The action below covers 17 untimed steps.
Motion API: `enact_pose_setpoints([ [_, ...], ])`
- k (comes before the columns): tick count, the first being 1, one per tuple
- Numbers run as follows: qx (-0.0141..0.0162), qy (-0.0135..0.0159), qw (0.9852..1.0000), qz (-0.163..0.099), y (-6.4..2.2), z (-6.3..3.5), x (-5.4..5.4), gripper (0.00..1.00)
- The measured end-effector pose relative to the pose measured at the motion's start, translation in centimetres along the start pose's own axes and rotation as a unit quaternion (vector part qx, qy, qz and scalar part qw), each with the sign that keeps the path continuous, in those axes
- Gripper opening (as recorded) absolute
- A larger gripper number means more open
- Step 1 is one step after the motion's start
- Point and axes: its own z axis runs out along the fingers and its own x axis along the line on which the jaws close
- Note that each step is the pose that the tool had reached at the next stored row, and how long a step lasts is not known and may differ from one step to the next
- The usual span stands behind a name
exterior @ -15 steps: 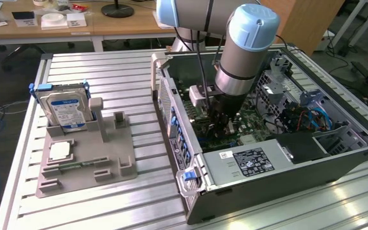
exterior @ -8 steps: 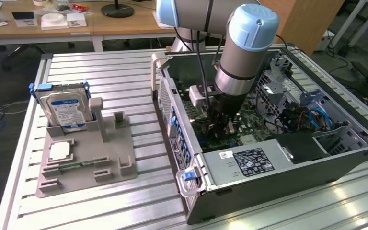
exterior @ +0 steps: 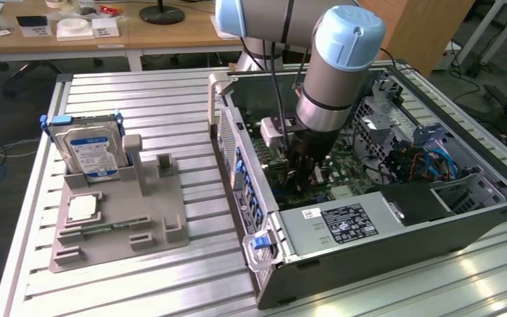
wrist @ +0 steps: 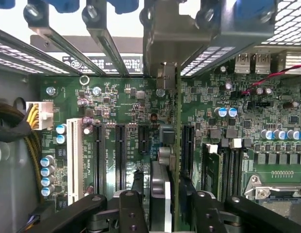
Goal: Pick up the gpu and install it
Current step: 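Insert the gpu into the slot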
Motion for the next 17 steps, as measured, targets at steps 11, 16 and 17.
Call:
enact_pose_setpoints([
  [11, 0.0009, 0.0001, 1.0, 0.0, 0.0, -3.4, -0.1, 0.42],
  [16, 0.0013, 0.0001, 1.0, 0.0, 0.0, -5.47, -0.2, 0.42],
  [17, 0.0014, 0.0, 1.0, 0.0, 0.0, -5.8, -0.2, 0.42],
])
